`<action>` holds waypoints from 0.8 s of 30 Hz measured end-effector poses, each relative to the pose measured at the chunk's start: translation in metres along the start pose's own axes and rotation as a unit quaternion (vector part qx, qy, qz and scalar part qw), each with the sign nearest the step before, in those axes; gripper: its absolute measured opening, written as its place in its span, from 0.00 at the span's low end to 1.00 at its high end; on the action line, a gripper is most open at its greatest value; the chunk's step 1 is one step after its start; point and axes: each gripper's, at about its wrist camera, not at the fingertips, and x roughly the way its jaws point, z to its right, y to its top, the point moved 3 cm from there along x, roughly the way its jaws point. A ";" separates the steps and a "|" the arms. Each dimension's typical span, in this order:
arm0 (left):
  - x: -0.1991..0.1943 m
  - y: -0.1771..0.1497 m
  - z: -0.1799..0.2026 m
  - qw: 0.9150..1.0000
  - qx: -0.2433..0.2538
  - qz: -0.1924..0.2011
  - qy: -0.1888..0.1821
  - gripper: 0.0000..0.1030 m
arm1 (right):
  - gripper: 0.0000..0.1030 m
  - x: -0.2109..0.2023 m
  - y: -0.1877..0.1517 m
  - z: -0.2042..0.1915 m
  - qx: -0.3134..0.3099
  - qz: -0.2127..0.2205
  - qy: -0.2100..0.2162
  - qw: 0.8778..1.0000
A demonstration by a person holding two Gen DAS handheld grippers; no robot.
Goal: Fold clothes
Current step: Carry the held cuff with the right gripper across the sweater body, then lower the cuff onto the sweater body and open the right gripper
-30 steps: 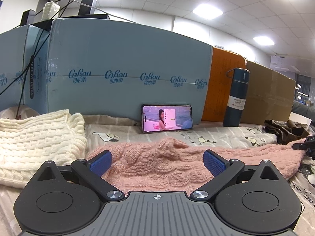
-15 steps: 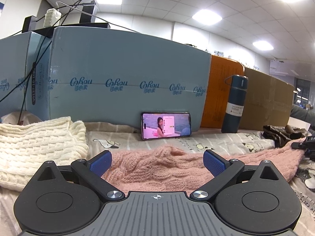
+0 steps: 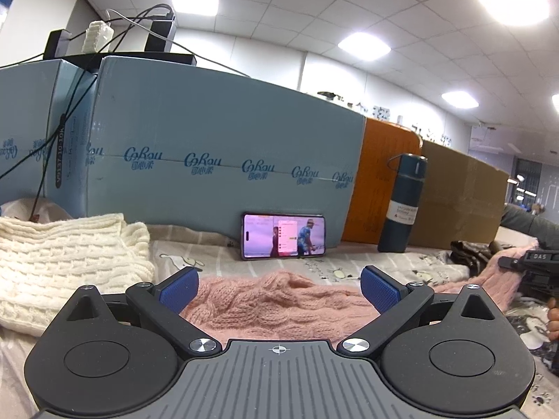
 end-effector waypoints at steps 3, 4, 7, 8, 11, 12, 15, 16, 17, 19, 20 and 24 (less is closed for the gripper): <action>0.000 0.000 0.001 1.000 -0.001 0.001 -0.001 0.98 | 0.19 -0.003 0.000 -0.017 -0.027 0.004 0.010 1.000; -0.001 -0.001 0.001 1.000 -0.001 0.001 -0.001 0.98 | 0.19 -0.004 0.000 -0.023 -0.036 0.006 0.013 0.999; -0.001 -0.001 0.003 1.000 0.003 0.002 -0.001 0.98 | 0.19 -0.004 -0.002 -0.042 -0.077 0.005 0.019 0.997; 0.000 -0.002 0.003 1.000 0.003 0.001 0.000 0.98 | 0.19 -0.003 -0.004 -0.048 -0.090 0.002 0.020 0.996; 0.002 -0.003 0.002 1.000 0.002 -0.004 0.001 0.98 | 0.19 -0.001 -0.010 -0.065 -0.126 -0.015 0.033 0.991; 0.003 -0.004 0.002 1.000 0.002 -0.006 0.002 0.98 | 0.19 0.001 -0.012 -0.072 -0.143 -0.018 0.034 0.989; 0.004 -0.004 0.002 1.000 0.003 -0.009 0.002 0.98 | 0.20 0.002 -0.022 -0.090 -0.195 -0.029 0.039 0.980; 0.005 -0.005 0.002 1.000 0.004 -0.010 0.003 0.98 | 0.20 0.003 -0.027 -0.096 -0.210 -0.036 0.042 0.976; 0.005 -0.005 0.002 1.000 0.004 -0.011 0.003 0.98 | 0.20 0.004 -0.031 -0.102 -0.225 -0.042 0.045 0.972; 0.006 -0.006 0.002 1.000 0.005 -0.013 0.002 0.98 | 0.20 0.008 -0.040 -0.112 -0.254 -0.052 0.047 0.965; 0.006 -0.006 0.003 1.000 0.005 -0.014 0.002 0.98 | 0.20 0.010 -0.045 -0.117 -0.268 -0.058 0.047 0.961; 0.006 -0.006 0.003 1.000 0.005 -0.015 0.003 0.98 | 0.24 0.015 -0.062 -0.132 -0.304 -0.080 0.055 0.948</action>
